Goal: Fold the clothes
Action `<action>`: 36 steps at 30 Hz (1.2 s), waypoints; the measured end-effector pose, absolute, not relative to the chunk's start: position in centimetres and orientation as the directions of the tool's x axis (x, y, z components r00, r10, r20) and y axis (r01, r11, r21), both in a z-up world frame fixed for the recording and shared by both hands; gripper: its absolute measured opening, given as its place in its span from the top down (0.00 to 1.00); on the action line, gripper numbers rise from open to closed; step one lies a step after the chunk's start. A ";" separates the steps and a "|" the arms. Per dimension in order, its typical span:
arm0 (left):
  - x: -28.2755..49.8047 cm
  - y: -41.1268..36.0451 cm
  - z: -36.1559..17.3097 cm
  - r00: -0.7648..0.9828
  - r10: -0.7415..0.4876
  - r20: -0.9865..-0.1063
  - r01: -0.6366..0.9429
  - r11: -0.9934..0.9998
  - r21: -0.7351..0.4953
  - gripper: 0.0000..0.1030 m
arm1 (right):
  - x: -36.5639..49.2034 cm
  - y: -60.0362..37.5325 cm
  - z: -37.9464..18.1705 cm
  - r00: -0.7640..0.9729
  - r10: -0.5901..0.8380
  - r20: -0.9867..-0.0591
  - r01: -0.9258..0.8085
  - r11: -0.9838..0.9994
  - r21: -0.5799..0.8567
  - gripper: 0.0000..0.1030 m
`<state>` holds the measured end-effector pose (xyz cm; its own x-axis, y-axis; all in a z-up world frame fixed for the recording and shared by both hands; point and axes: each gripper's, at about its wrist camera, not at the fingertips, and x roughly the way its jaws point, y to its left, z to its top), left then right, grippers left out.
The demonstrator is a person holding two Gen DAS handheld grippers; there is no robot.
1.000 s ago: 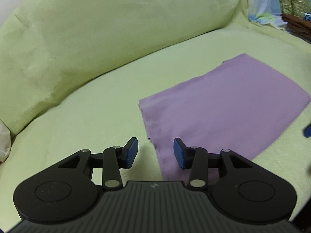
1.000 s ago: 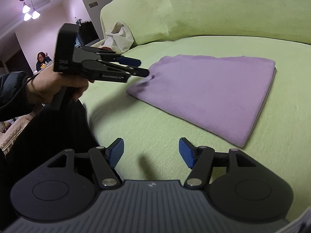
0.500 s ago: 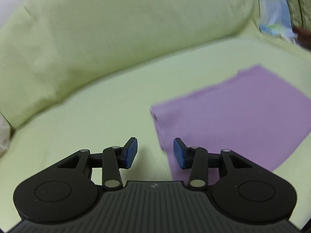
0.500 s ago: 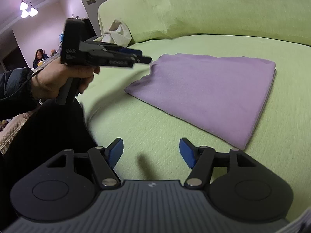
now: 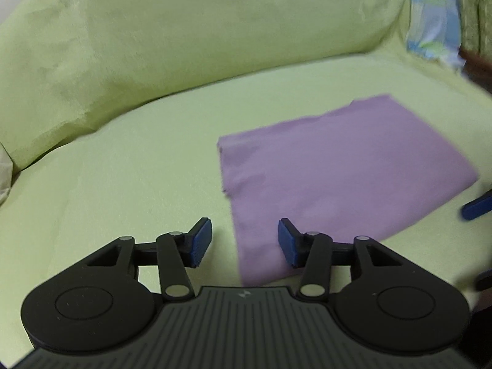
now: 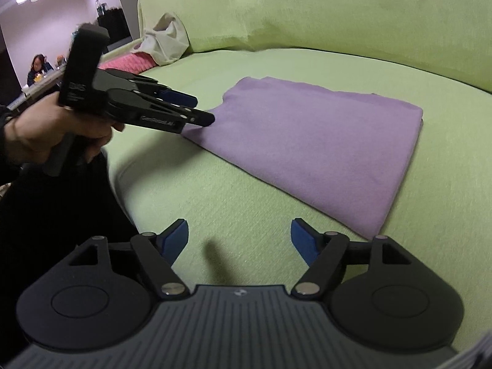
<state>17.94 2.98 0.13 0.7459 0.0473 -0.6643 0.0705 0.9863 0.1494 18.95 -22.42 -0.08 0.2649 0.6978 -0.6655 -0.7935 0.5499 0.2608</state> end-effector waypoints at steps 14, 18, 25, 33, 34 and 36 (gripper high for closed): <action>18.4 -0.8 -0.9 0.723 -0.146 -0.675 0.231 0.972 0.038 0.46 | 15.6 -23.4 -0.1 0.417 0.600 -0.683 -0.644 0.725 0.244 0.20; 18.2 -2.1 -1.0 0.713 -0.185 -0.676 0.268 0.963 0.020 0.46 | 14.5 -23.6 -0.4 0.440 0.565 -0.698 -0.610 0.758 0.230 0.18; 17.8 -2.5 -0.8 0.687 -0.185 -0.703 0.264 0.965 0.004 0.41 | 14.5 -22.8 -0.3 0.468 0.537 -0.701 -0.595 0.779 0.200 0.15; 16.5 -1.8 -0.5 0.674 -0.196 -0.712 0.257 0.966 -0.024 0.40 | 14.2 -23.0 -0.3 0.507 0.486 -0.712 -0.539 0.823 0.179 0.15; 16.3 -1.7 -0.5 0.672 -0.200 -0.713 0.256 0.966 -0.029 0.40 | 14.1 -23.0 -0.3 0.511 0.478 -0.714 -0.531 0.829 0.175 0.14; 16.0 -1.5 -0.5 0.670 -0.207 -0.713 0.257 0.966 -0.038 0.39 | 14.0 -23.0 -0.4 0.522 0.462 -0.717 -0.512 0.842 0.169 0.14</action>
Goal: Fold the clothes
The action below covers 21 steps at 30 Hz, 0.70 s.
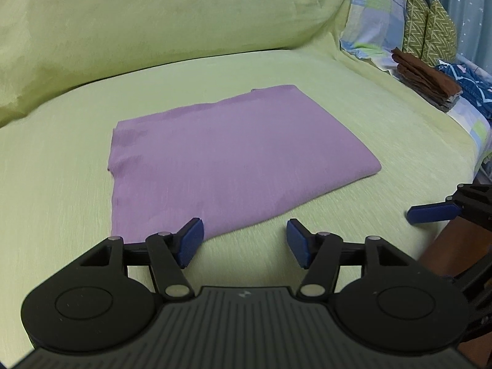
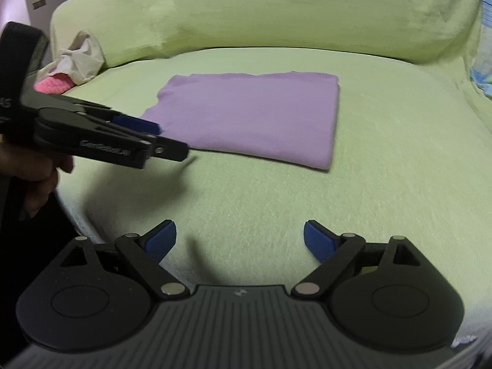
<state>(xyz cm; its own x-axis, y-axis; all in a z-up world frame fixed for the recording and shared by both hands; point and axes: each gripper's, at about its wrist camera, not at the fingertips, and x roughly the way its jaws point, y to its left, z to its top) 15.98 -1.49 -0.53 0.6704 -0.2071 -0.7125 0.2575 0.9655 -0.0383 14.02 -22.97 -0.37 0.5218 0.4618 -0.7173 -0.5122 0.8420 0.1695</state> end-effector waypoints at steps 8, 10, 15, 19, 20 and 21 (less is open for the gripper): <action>14.2 -0.2 -0.2 0.682 -0.213 -0.700 0.230 0.971 -0.070 0.36 | 13.5 -22.9 -0.3 0.566 0.412 -0.714 -0.448 0.881 0.152 0.07; 13.7 0.1 0.0 0.685 -0.214 -0.697 0.225 0.971 -0.078 0.35 | 13.4 -22.6 -0.2 0.574 0.406 -0.712 -0.440 0.885 0.150 0.02; 11.9 0.8 0.5 0.709 -0.212 -0.673 0.197 0.975 -0.099 0.21 | 12.8 -21.2 -0.2 0.570 0.405 -0.715 -0.452 0.881 0.139 0.02; 10.0 2.0 0.8 0.748 -0.177 -0.639 0.141 0.984 -0.107 0.01 | 11.1 -19.7 0.3 0.585 0.383 -0.715 -0.489 0.870 0.065 0.02; 9.7 2.2 0.9 0.757 -0.156 -0.635 0.123 0.988 -0.096 0.01 | 10.7 -19.4 0.5 0.594 0.374 -0.712 -0.498 0.866 0.040 0.02; 9.4 2.4 0.9 0.762 -0.140 -0.632 0.107 0.990 -0.089 0.01 | 10.4 -19.2 0.6 0.600 0.369 -0.710 -0.504 0.864 0.023 0.02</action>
